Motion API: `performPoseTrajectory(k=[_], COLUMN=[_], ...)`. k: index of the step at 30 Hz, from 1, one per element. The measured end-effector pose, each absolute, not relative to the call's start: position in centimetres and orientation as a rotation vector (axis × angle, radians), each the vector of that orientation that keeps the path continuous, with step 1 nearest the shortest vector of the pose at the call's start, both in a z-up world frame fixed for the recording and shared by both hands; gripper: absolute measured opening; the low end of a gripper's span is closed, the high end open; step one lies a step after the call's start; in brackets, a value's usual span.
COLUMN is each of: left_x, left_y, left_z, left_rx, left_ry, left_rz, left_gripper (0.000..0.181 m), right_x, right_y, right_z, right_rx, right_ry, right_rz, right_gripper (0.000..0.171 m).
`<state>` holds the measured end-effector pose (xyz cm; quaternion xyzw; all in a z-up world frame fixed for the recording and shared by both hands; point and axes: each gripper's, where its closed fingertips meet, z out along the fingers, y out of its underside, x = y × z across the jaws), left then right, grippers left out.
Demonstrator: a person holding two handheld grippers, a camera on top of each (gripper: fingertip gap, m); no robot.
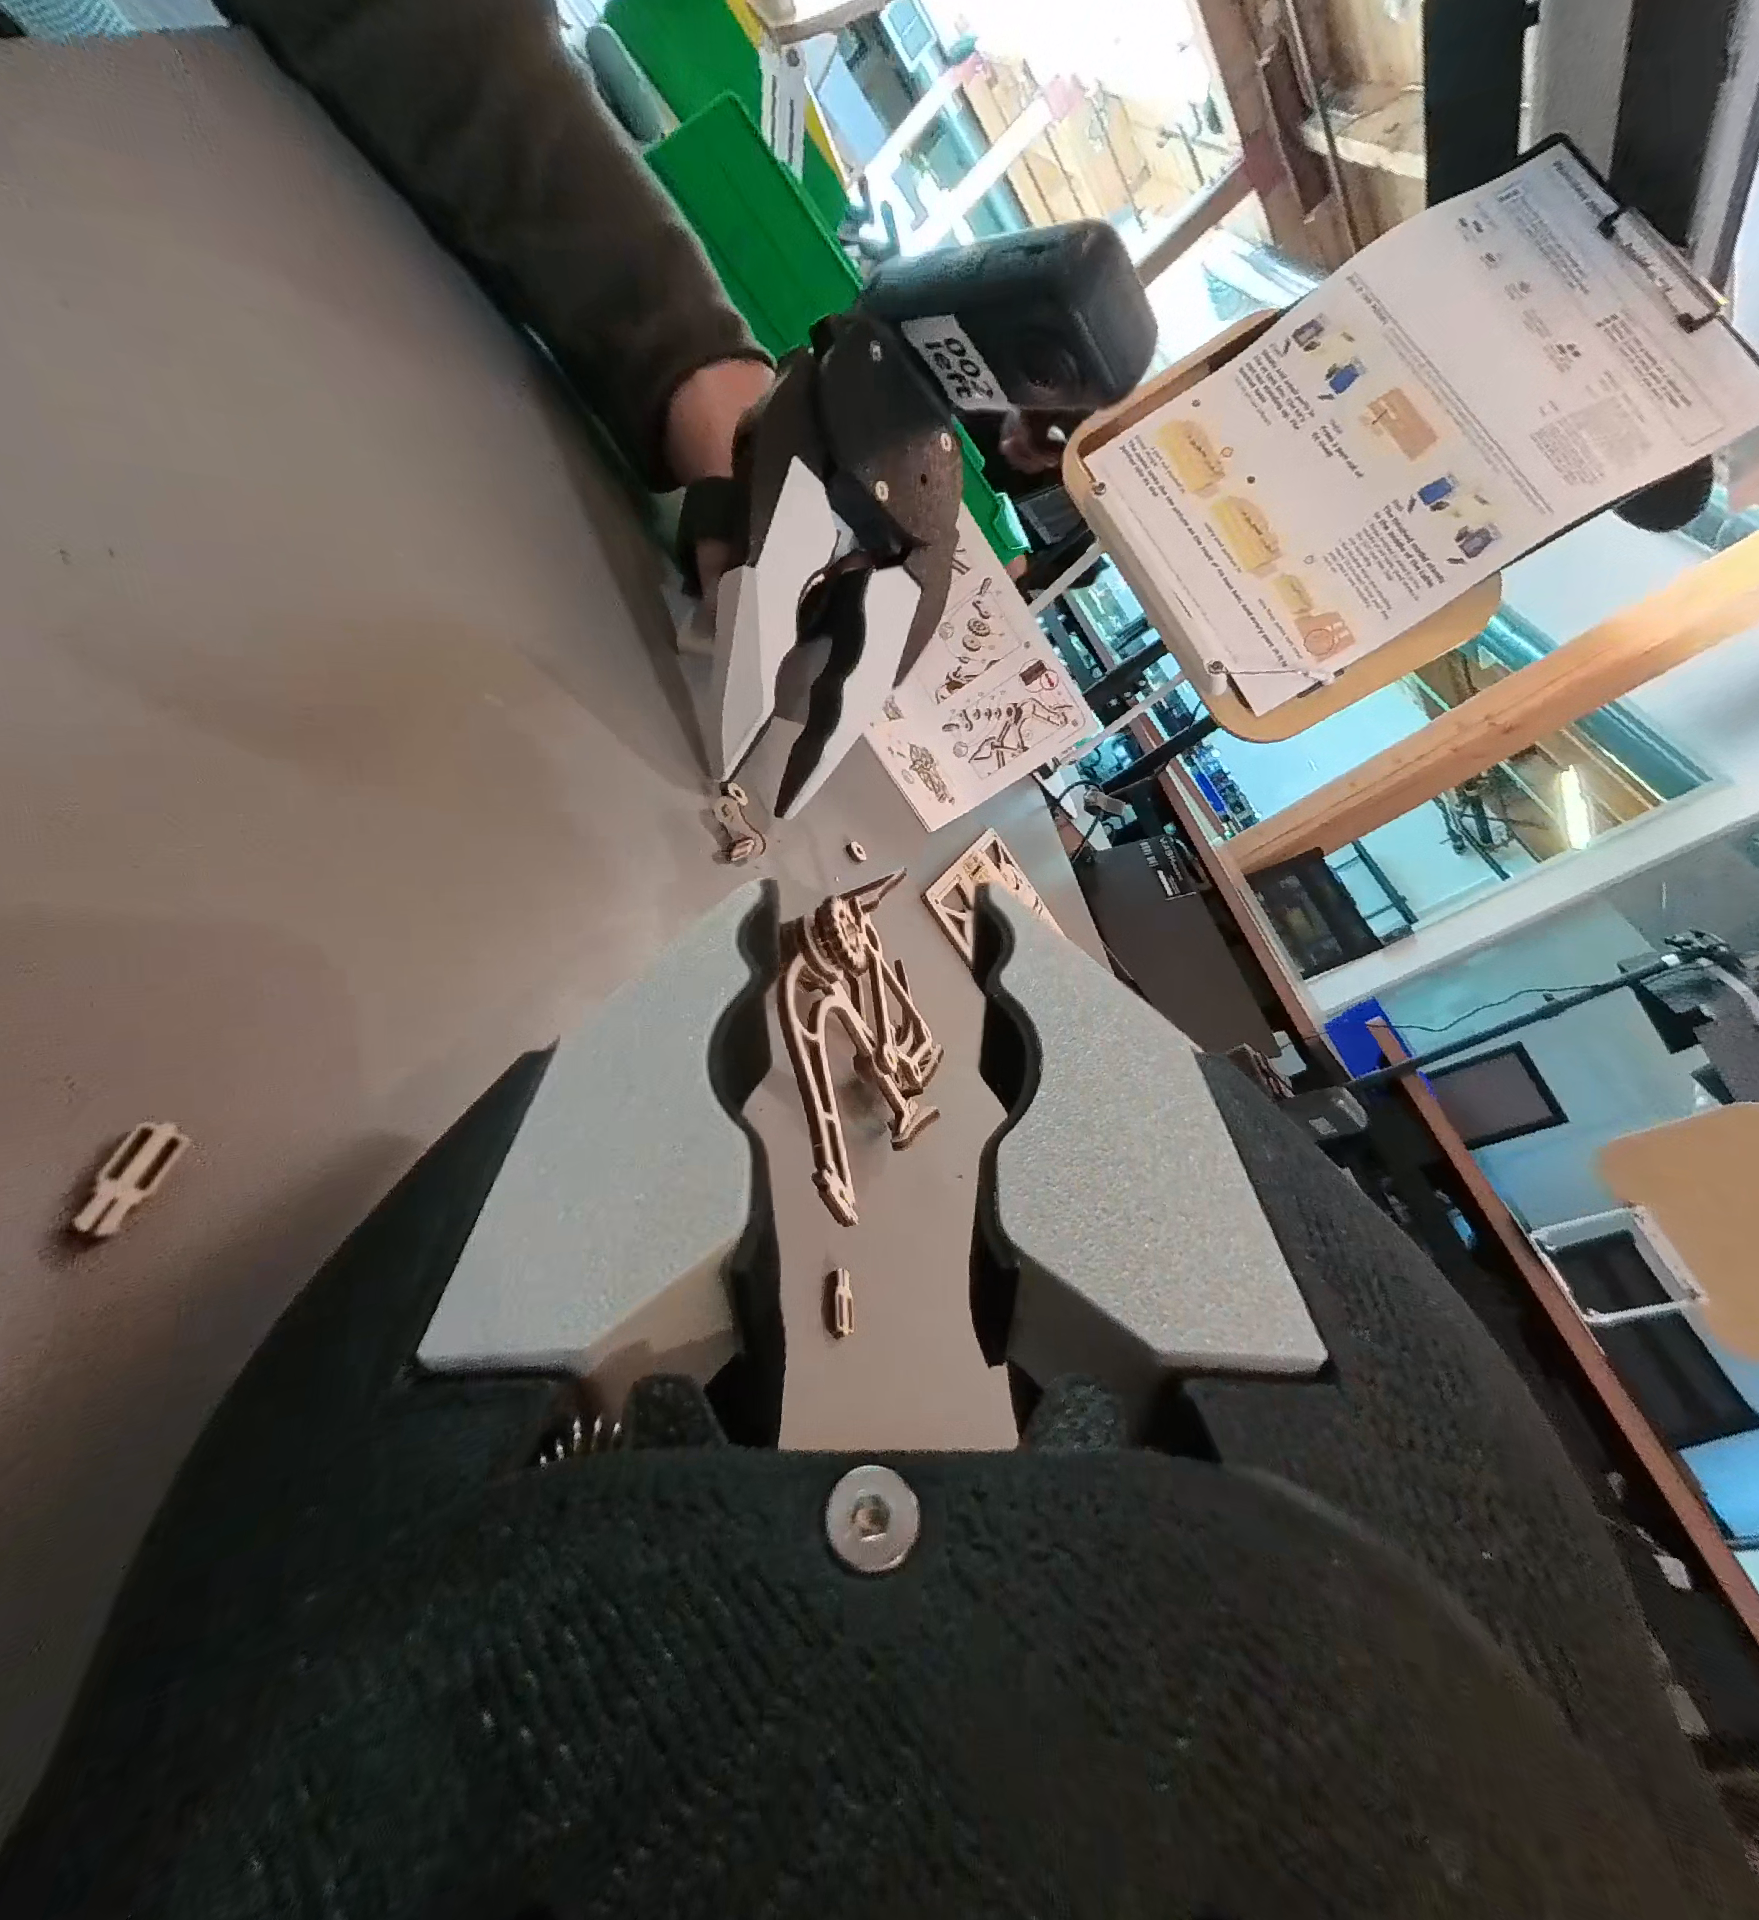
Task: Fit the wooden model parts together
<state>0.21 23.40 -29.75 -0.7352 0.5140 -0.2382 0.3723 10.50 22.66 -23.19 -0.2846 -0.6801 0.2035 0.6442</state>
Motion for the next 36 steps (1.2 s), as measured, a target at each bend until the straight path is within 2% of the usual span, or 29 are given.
performPoseTrajectory(k=[8, 16, 20, 25, 31, 36], left_x=[0.3, 0.4, 0.3, 1.4, 1.9, 2.1], left_y=[22.8, 22.7, 23.3, 23.3, 23.0, 22.7], left_z=[-29.6, -29.5, -29.1, -28.9, -29.5, -29.7], left_rx=[-1.842, -1.805, -1.803, -1.842, -1.87, -1.87], left_ry=[1.327, 1.34, 1.287, 1.218, 1.246, 1.279], left_rz=[-0.556, -0.517, -0.473, -0.421, -0.377, -0.374], left_gripper=[0.007, 0.004, 0.02, 0.021, 0.014, 0.001], right_x=[10.9, 10.9, 10.9, 11.0, 10.9, 10.8], right_y=[23.7, 24.2, 24.3, 24.4, 24.4, 24.3], right_z=[-22.9, -23.0, -22.9, -22.9, -22.8, -22.8], right_rx=[-0.662, -0.684, -0.696, -0.709, -0.717, -0.715], right_ry=[-1.503, -1.497, -1.488, -1.48, -1.475, -1.476], right_rz=[0.455, 0.463, 0.476, 0.499, 0.524, 0.521], right_gripper=[0.033, 0.031, 0.03, 0.03, 0.029, 0.029])
